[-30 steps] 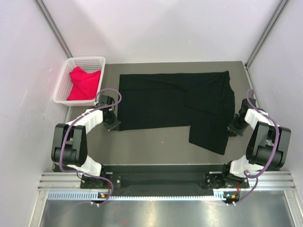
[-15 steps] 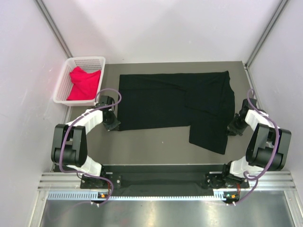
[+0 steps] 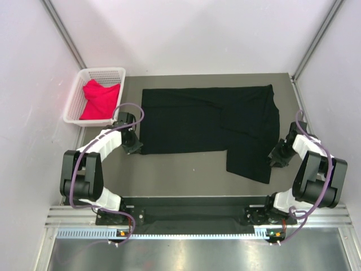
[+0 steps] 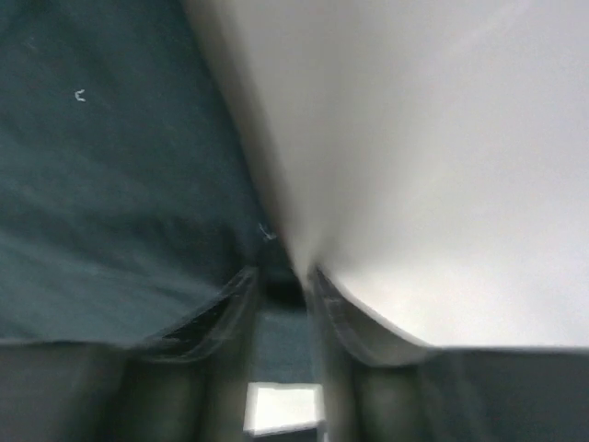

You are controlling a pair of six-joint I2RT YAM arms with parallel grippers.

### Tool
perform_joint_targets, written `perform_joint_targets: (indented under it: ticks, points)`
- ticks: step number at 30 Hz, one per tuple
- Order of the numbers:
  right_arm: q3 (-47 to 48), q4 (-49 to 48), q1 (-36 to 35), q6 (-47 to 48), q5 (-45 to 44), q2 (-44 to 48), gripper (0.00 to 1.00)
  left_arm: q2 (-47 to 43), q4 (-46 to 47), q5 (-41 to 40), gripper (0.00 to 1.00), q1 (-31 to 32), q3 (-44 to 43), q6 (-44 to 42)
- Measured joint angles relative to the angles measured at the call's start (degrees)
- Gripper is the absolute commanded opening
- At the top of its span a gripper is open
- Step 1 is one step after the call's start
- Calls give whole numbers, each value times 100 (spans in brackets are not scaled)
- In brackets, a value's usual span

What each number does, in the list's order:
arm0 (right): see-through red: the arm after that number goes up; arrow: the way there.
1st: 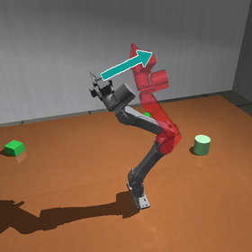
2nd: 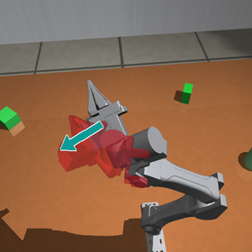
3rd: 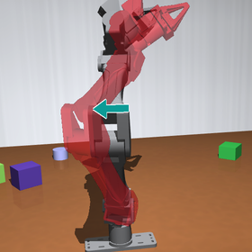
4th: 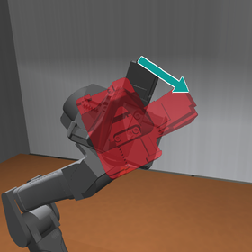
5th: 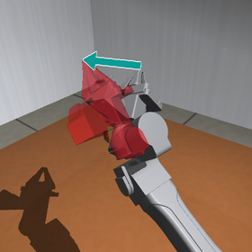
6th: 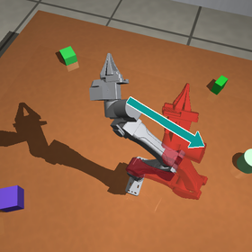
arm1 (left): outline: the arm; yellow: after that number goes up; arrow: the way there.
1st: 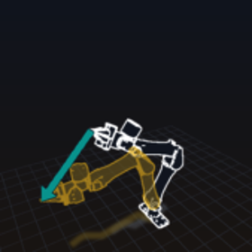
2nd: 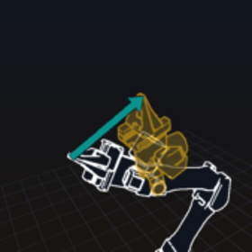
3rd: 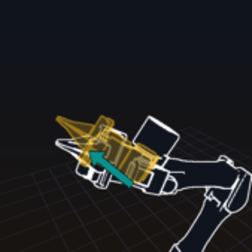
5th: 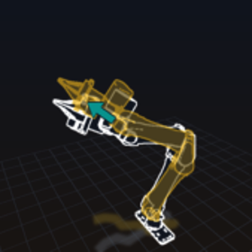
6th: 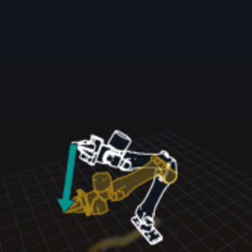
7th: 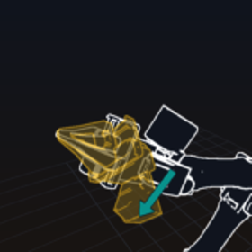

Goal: Fold and stack the t-shirts
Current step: Fold the tshirt

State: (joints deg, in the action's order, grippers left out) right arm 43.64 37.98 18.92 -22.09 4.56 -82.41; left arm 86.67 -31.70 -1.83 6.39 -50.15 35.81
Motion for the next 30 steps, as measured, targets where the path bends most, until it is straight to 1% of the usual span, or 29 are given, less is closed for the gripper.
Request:
perform_joint_targets:
  ticks: [2, 3, 5, 6, 9, 13, 14, 17, 18, 22, 26, 29, 30]
  points:
    - [-39, 0, 2, 13, 109, -31, 40, 26, 0, -2, 0, 0, -33, -9]
    - [-39, -13, 0, 39, 146, -28, 45, 37, 0, -2, 0, 0, -42, -17]
    - [-39, -37, -2, 55, 221, -26, 49, 66, 0, 0, 0, 0, -44, -22]
    - [-37, -50, -4, 66, 258, -26, 54, 92, 0, 0, 0, 0, -44, -24]
    - [-22, -68, -48, 92, 315, -33, 55, 168, 2, 2, 0, 0, -44, -39]
    - [42, -50, -111, 114, 271, -90, 53, 227, 2, 2, 0, 0, -48, -57]
    - [42, -48, -116, 109, 243, -87, 49, 236, 2, 2, 0, 0, -52, -61]
    - [42, -37, -111, 109, 4, -79, 31, 245, 2, 2, 0, 0, -74, -63]
    - [42, -33, -111, 107, -116, -76, 28, 247, 2, 2, 0, 0, -76, -63]
    - [42, 9, -83, 101, -466, -46, 27, 256, 2, 7, 0, 0, -87, -63]
    - [42, 63, -74, 133, -498, 50, 29, 271, 0, 2, 0, 0, -87, -68]
    - [42, 59, -74, 229, -487, 223, 36, 273, 2, 2, 0, 0, -87, -79]
    - [42, 57, -74, 260, -470, 284, 40, 273, 2, 2, 0, 0, -87, -81]
